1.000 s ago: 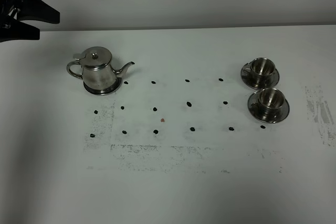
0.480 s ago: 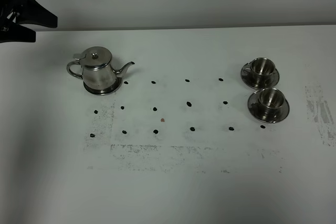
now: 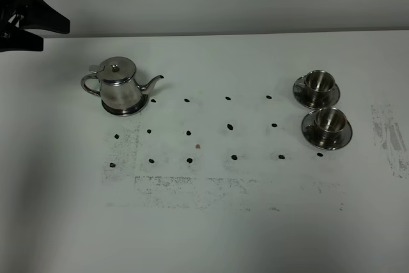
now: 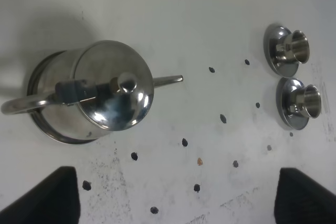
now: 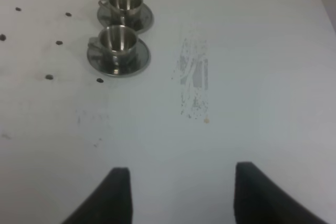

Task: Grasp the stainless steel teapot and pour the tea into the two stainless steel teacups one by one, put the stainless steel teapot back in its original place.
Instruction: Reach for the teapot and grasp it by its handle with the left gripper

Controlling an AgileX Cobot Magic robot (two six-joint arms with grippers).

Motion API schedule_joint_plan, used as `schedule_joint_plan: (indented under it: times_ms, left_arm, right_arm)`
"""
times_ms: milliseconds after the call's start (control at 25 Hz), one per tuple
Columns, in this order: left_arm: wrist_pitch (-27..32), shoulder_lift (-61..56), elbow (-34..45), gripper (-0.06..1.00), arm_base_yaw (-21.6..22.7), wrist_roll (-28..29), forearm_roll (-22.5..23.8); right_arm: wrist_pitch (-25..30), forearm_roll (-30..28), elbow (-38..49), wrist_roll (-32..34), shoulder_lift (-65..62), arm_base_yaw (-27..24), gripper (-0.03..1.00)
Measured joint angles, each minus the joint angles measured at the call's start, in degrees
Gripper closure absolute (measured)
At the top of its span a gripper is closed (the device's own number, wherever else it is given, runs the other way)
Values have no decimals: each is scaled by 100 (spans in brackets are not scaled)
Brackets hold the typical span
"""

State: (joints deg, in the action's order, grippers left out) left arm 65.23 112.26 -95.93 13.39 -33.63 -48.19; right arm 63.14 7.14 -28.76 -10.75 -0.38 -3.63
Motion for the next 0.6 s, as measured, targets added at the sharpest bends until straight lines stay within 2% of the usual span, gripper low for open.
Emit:
schedule_joint_plan:
  times_ms: [400,600]
  left_arm:
    - [1,0,0,22,0,0,0]
    - [1,0,0,22,0,0,0]
  right_arm:
    - [-12,0,0,0,0,8,56]
    - [-67,38,0,0,0,217,56]
